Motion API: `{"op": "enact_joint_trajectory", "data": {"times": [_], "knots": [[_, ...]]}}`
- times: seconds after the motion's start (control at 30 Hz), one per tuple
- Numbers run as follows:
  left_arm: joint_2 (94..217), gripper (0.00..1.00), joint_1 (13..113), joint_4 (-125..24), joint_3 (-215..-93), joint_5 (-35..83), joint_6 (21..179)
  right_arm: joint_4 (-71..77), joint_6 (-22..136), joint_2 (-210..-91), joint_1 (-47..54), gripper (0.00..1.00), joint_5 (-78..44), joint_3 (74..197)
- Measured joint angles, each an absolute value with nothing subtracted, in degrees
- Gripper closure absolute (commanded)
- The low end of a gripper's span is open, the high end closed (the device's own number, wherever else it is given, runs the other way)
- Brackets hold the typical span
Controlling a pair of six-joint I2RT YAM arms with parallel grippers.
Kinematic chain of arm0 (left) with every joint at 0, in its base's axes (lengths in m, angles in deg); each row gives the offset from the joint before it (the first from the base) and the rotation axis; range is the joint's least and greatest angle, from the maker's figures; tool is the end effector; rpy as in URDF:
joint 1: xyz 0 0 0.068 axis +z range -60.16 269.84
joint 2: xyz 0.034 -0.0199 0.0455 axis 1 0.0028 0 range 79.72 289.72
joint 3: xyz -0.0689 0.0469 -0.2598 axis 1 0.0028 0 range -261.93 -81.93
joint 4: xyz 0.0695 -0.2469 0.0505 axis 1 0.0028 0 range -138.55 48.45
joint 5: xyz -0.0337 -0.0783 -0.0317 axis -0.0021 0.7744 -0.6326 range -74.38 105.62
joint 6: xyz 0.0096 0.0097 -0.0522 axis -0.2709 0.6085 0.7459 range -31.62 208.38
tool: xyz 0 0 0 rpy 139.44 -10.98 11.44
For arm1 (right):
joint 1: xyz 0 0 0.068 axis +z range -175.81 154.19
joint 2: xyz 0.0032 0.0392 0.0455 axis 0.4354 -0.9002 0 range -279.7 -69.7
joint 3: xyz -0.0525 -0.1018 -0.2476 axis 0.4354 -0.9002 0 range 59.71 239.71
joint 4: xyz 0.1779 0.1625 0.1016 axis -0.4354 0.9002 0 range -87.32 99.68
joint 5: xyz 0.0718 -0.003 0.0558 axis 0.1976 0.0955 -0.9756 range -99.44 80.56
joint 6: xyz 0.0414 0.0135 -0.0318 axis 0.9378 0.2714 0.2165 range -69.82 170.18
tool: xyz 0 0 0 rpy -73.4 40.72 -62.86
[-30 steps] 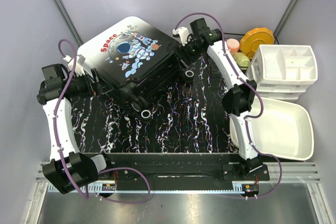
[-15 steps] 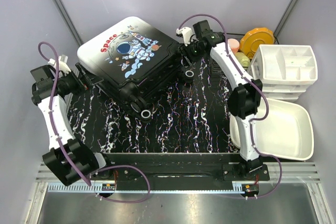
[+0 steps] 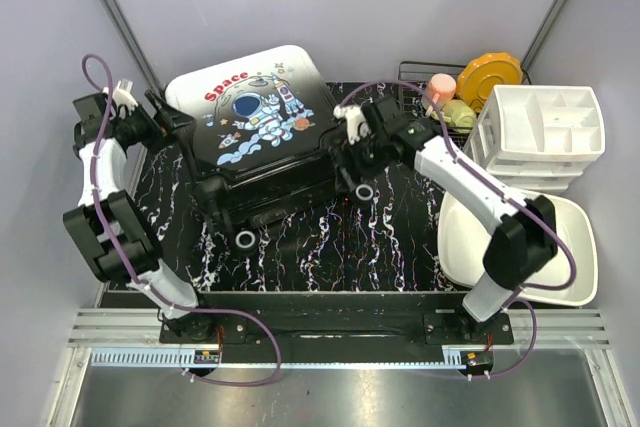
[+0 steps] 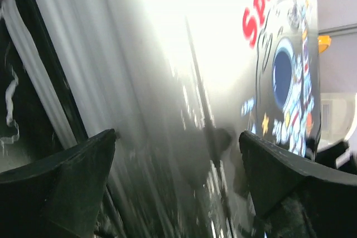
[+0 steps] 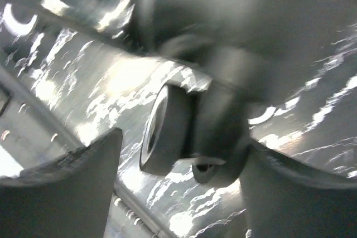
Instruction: Open, take out, and arrange the luggage
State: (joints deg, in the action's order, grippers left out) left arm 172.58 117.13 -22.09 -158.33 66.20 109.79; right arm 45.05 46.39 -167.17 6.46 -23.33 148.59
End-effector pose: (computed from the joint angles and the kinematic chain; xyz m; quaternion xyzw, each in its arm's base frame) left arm 0.3288 0.1388 0.2995 -0.1863 0.8255 -0.3725 0.3807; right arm 0.3117 0.2068 0.3137 -0.3280 0.8771 0.1920 0.2935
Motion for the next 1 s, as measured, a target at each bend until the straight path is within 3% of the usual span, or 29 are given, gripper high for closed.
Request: {"op": "enact_joint_trajectory", "data": {"times": [0.2,0.4,0.6,0.7,0.83,1.0], "knots": [[184.18,0.11,112.98,-22.92,-173.32,63.67,109.88,55.12,46.50,-160.29,12.28,0.00,-33.69,146.58],[196.40,0.11,108.43,-21.45,-189.41,63.25,107.71,56.70,39.64,-155.28,1.57,0.01,-41.14,150.34],[197.32,0.07,107.10,-10.79,-199.31,61.72,99.10,56.79,28.07,-152.73,-3.66,0.15,-38.76,145.83],[191.37,0.03,107.08,-4.91,-198.15,59.98,92.92,56.13,24.23,-153.78,-3.18,0.21,-38.47,141.88],[173.95,0.02,107.10,4.45,-188.16,57.18,84.06,53.44,21.23,-157.08,-3.18,0.32,-39.02,139.89],[154.37,0.09,107.10,15.51,-177.48,54.60,75.04,47.85,19.68,-161.40,-2.43,0.36,-41.99,139.63]]}}
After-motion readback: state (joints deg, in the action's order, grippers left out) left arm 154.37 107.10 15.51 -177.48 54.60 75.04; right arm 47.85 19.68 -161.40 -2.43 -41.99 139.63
